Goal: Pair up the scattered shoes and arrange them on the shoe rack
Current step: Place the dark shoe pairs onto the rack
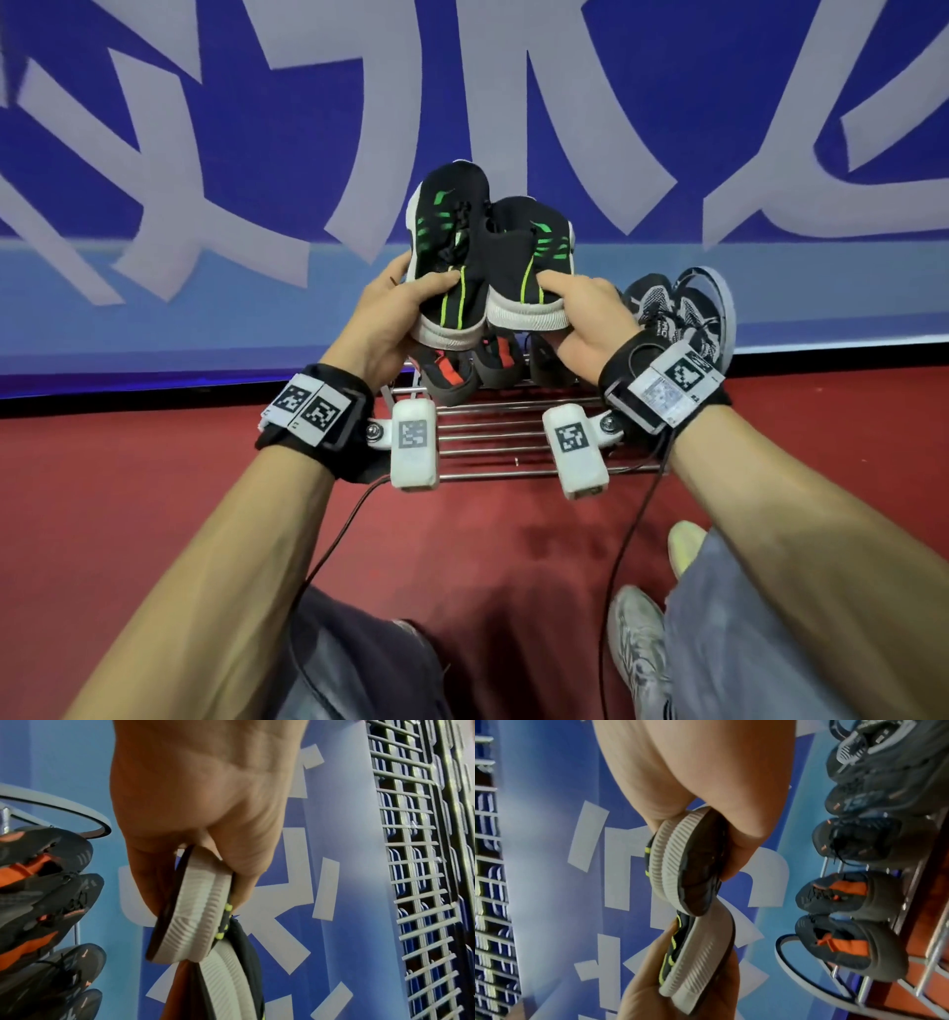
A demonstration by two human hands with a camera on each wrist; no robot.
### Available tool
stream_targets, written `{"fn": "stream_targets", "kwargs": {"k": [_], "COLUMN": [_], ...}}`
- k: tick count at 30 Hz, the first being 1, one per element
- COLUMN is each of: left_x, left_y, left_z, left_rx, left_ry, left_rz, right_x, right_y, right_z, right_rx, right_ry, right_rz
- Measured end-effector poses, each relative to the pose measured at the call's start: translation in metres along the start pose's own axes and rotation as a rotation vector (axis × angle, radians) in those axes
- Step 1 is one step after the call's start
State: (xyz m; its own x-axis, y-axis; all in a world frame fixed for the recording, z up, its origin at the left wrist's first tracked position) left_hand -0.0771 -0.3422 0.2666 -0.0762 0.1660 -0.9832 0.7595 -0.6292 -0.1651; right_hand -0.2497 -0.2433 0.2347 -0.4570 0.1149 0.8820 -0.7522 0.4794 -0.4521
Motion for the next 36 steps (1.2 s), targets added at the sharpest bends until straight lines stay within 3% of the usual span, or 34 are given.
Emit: {"fn": "stream_targets", "kwargs": {"k": [4, 10, 21, 28, 36], "left_x": [0.002, -0.001, 0.002, -0.001, -0.004], "left_y": [-0.002, -0.015, -0.026, -0.028, -0.036], "left_z": [-0.002, -0.005, -0.008, -0.006, -0.005], "left_rx": [-0.018, 0.002, -0.002, -0.05, 0.031], "left_ry": [-0.011, -0.088, 0.036, -0.01, -0.02], "left_rz": [-0.088, -0.152, -0.144, -0.191, -0.125], "right_x": [0.001, 0.011, 0.032, 0.027, 0.029], "right_y": [-0.006, -0.01, -0.009, -0.002, -0.002], "right_z": [-0.001, -0.001, -0.007, -0.004, -0.008], "right_rx": [0.045, 0.232, 0.293, 0.211, 0.225], "right_ry": [0.005, -0.032, 0.091, 0.093, 0.085], "right_rz": [0.144, 0.212, 0.198, 0.293, 0.282]}}
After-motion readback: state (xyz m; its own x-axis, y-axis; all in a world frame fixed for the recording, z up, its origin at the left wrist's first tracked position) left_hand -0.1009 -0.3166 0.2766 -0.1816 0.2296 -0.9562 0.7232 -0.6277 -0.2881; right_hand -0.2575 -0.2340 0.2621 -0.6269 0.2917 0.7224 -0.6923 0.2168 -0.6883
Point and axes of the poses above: each hand's wrist, its own z-axis towards the middle knuckle, its own y-axis out of the back of the hand, x = y × z, the point moved 7 cm from there along z, towards the middle knuckle, and after that the axes turned 6 degrees about x, right-handed, at the moved point
